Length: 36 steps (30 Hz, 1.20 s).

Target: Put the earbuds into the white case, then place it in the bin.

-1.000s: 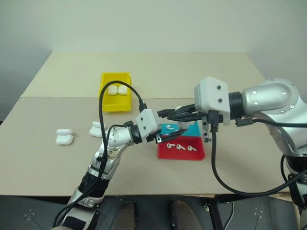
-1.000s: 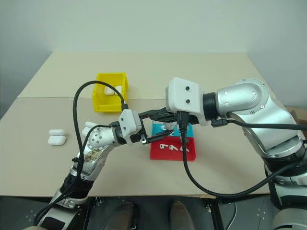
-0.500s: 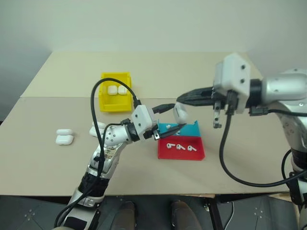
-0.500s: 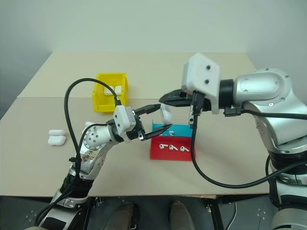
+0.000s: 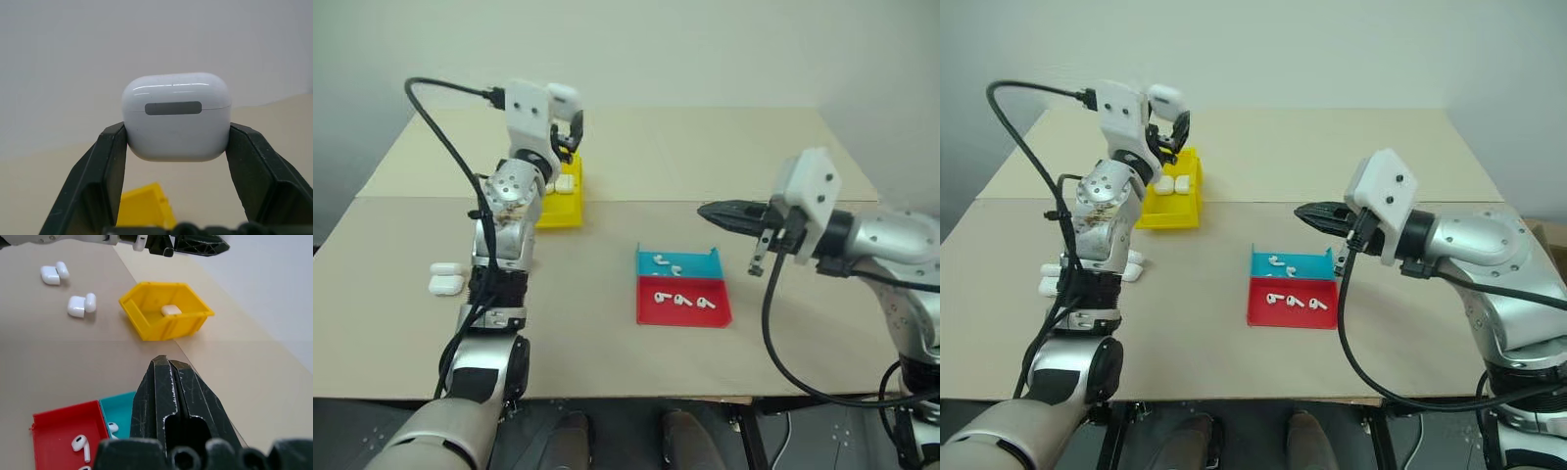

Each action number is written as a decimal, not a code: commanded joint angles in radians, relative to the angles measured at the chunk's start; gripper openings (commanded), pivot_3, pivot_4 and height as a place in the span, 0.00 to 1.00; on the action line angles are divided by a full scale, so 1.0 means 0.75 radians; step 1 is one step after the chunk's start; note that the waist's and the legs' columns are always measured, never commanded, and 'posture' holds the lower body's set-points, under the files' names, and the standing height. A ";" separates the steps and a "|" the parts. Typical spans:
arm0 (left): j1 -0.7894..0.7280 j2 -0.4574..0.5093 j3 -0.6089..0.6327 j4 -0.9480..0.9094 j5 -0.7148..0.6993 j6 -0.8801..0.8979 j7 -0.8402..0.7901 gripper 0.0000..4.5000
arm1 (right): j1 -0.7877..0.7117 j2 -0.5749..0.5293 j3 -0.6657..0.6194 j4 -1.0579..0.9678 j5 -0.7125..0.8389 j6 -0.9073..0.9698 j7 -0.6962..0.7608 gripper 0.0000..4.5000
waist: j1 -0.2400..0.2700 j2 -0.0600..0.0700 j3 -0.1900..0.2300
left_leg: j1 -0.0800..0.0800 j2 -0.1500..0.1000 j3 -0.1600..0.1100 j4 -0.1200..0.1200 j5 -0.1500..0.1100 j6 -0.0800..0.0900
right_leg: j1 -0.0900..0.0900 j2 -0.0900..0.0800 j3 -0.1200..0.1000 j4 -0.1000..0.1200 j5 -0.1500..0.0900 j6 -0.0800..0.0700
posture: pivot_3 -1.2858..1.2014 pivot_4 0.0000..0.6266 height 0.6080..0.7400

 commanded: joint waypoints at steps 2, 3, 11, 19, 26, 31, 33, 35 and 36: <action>-0.083 0.015 -0.026 0.233 0.106 0.005 0.135 0.61 | 0.056 -0.053 -0.031 -0.077 -0.034 -0.017 -0.013 0.01 | 0.003 0.000 0.000 | -0.001 0.000 0.000 0.000 0.000 0.000 | -0.001 0.000 0.000 -0.001 0.000 0.000 | 0.52 0.24 1.00; -0.082 0.016 -0.036 0.263 0.118 -0.013 0.141 0.61 | 0.069 -0.062 -0.042 -0.084 -0.034 -0.010 -0.014 0.01 | 0.003 0.000 0.000 | -0.002 0.000 0.000 0.000 0.000 0.000 | -0.001 0.000 0.000 -0.001 0.000 0.000 | 0.52 0.24 1.00; -0.110 0.023 -0.046 0.354 0.130 0.037 0.131 0.91 | 0.115 -0.075 -0.057 -0.123 -0.019 0.008 -0.036 0.00 | 0.002 -0.001 0.000 | -0.003 -0.001 0.000 0.000 0.000 0.000 | -0.001 -0.001 -0.001 -0.001 0.000 0.000 | 0.52 0.24 1.00; -0.017 0.011 0.006 0.097 0.018 -0.041 -0.004 0.99 | 0.121 -0.089 -0.022 -0.094 -0.054 -0.023 -0.012 0.00 | 0.002 -0.001 0.000 | -0.003 -0.001 0.001 0.000 0.000 0.000 | -0.001 -0.001 -0.001 -0.001 0.000 0.000 | 0.52 0.24 1.00; 0.376 0.229 -0.018 -0.490 -0.310 0.039 -0.627 0.99 | 0.243 -0.194 -0.061 -0.061 -0.100 -0.189 0.147 0.00 | -0.007 0.000 0.000 | -0.001 0.001 0.002 -0.002 0.000 0.000 | -0.002 -0.001 0.001 0.000 0.000 0.000 | 0.52 0.24 1.00; 0.597 0.404 0.028 -0.819 -0.521 0.289 -0.790 0.99 | 0.391 -0.273 -0.224 0.017 -0.060 -0.336 0.337 0.00 | 0.005 0.000 0.000 | 0.001 0.001 0.002 0.002 0.000 0.000 | 0.002 -0.001 0.000 0.001 0.000 0.000 | 0.52 0.24 1.00; 0.684 0.476 0.041 -0.941 -0.575 0.333 -0.839 0.99 | 0.443 -0.283 -0.287 0.061 -0.070 -0.443 0.407 0.00 | 0.002 0.000 0.000 | 0.001 0.001 0.002 0.003 0.000 0.000 | 0.003 -0.001 0.000 0.000 0.000 0.001 | 0.52 0.24 1.00; 0.777 0.554 0.070 -1.045 -0.627 0.354 -0.901 0.99 | 0.488 -0.303 -0.348 0.101 -0.055 -0.500 0.484 0.00 | 0.001 0.000 0.000 | 0.002 0.001 0.002 0.004 0.000 0.000 | 0.003 -0.001 0.000 0.001 0.000 0.000 | 0.52 0.24 1.00; 0.834 0.598 0.090 -1.091 -0.641 0.347 -0.939 0.99 | 0.503 -0.316 -0.370 0.126 -0.055 -0.526 0.518 0.00 | 0.000 0.000 0.000 | 0.003 0.002 0.003 0.004 0.000 0.000 | 0.004 -0.001 0.000 0.002 0.000 0.000 | 0.52 0.24 1.00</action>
